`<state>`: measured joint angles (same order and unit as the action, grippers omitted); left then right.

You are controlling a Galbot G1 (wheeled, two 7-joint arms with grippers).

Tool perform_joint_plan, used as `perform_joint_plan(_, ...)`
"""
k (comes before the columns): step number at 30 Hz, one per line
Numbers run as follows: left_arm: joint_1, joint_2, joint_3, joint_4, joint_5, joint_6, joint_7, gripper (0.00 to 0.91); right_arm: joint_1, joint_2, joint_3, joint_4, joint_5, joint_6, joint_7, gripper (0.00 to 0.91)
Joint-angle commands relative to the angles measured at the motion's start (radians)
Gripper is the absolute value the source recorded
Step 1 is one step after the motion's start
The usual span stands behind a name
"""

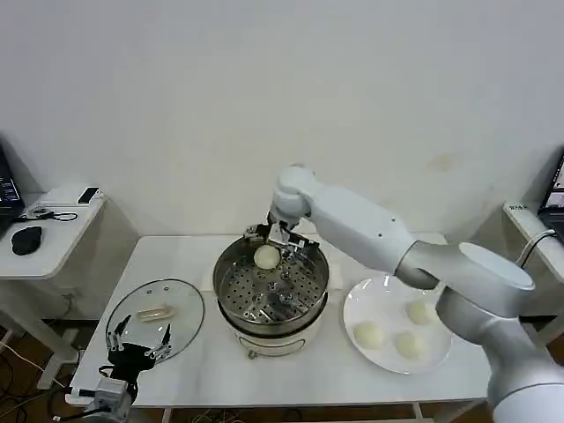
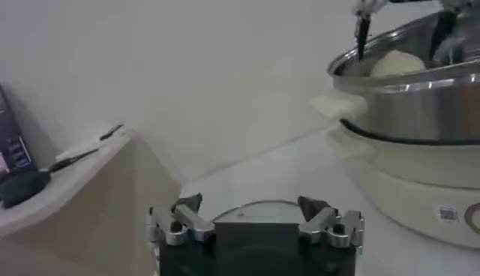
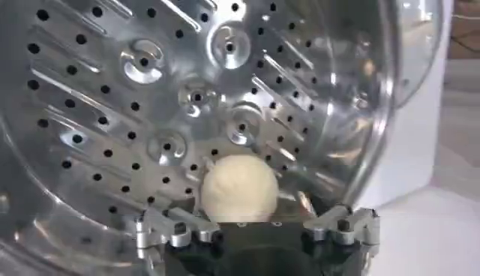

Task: Take steamed baozi put them in steamer then cover it.

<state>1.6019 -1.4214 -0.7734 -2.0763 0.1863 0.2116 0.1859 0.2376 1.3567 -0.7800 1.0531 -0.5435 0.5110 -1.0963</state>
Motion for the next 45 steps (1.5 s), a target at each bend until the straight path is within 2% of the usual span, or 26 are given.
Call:
perform_joint_plan(1, 0.001, 0.001, 0.002, -0.003, 0.0, 0.001, 0.002, 0.907, 0.083, -0.144, 0.011, 0.166, 0.234, -0.132, 0.014, 0.907)
perform_joint_plan(2, 0.001, 0.001, 0.003, -0.004, 0.0, 0.001, 0.002, 0.907, 0.092, -0.164, 0.009, 0.18, 0.254, -0.15, 0.025, 0.907)
perform_joint_plan(3, 0.001, 0.002, 0.005, -0.004, 0.0, 0.0, 0.002, 0.907, 0.113, -0.21, -0.006, 0.204, 0.305, -0.211, 0.08, 0.907)
perform_joint_plan(5, 0.001, 0.004, 0.007, -0.005, -0.001, 0.001, 0.003, 0.907, 0.129, -0.255, -0.023, 0.228, 0.364, -0.31, 0.123, 0.907)
perform_joint_plan(6, 0.0, 0.005, 0.008, -0.007, -0.002, 0.0, 0.004, 0.907, 0.137, -0.286, -0.032, 0.251, 0.411, -0.396, 0.139, 0.907)
perform_joint_plan(7, 0.0, 0.006, 0.009, -0.009, -0.003, 0.0, 0.004, 0.907, 0.14, -0.304, -0.032, 0.259, 0.428, -0.428, 0.141, 0.907)
perform_joint_plan(11, 0.0, 0.01, 0.014, -0.015, -0.008, 0.0, 0.005, 0.907, 0.139, -0.394, -0.013, 0.292, 0.55, -0.601, 0.094, 0.907)
perform_joint_plan(17, 0.004, 0.015, 0.017, -0.02, -0.018, -0.001, 0.005, 0.907, 0.141, -0.492, -0.007, 0.283, 0.684, -0.759, 0.033, 0.907)
perform_joint_plan(19, 0.005, 0.017, 0.018, -0.023, -0.021, -0.001, 0.005, 0.907, 0.138, -0.521, -0.005, 0.284, 0.7, -0.839, 0.018, 0.907)
perform_joint_plan(22, 0.004, 0.019, 0.023, -0.023, -0.022, -0.001, 0.004, 0.907, 0.125, -0.567, -0.025, 0.284, 0.735, -0.9, 0.013, 0.907)
perform_joint_plan(25, 0.002, 0.019, 0.03, -0.024, -0.021, -0.001, 0.005, 0.907, 0.11, -0.606, -0.073, 0.304, 0.764, -0.953, 0.008, 0.907)
perform_joint_plan(29, -0.001, 0.019, 0.033, -0.027, -0.021, -0.001, 0.006, 0.907, 0.07, -0.636, -0.077, 0.32, 0.76, -0.981, -0.012, 0.907)
perform_joint_plan(31, -0.009, 0.015, 0.033, -0.031, -0.021, -0.001, 0.007, 0.907, 0.053, -0.648, -0.086, 0.32, 0.77, -1.0, -0.047, 0.907)
perform_joint_plan(39, -0.016, 0.008, 0.041, -0.032, -0.017, 0.0, 0.011, 0.907, -0.014, -0.634, -0.11, 0.32, 0.72, -1.028, -0.107, 0.907)
perform_joint_plan(45, -0.021, 0.007, 0.04, -0.019, -0.017, -0.001, 0.009, 0.907, -0.051, -0.601, -0.121, 0.305, 0.693, -1.029, -0.122, 0.907)
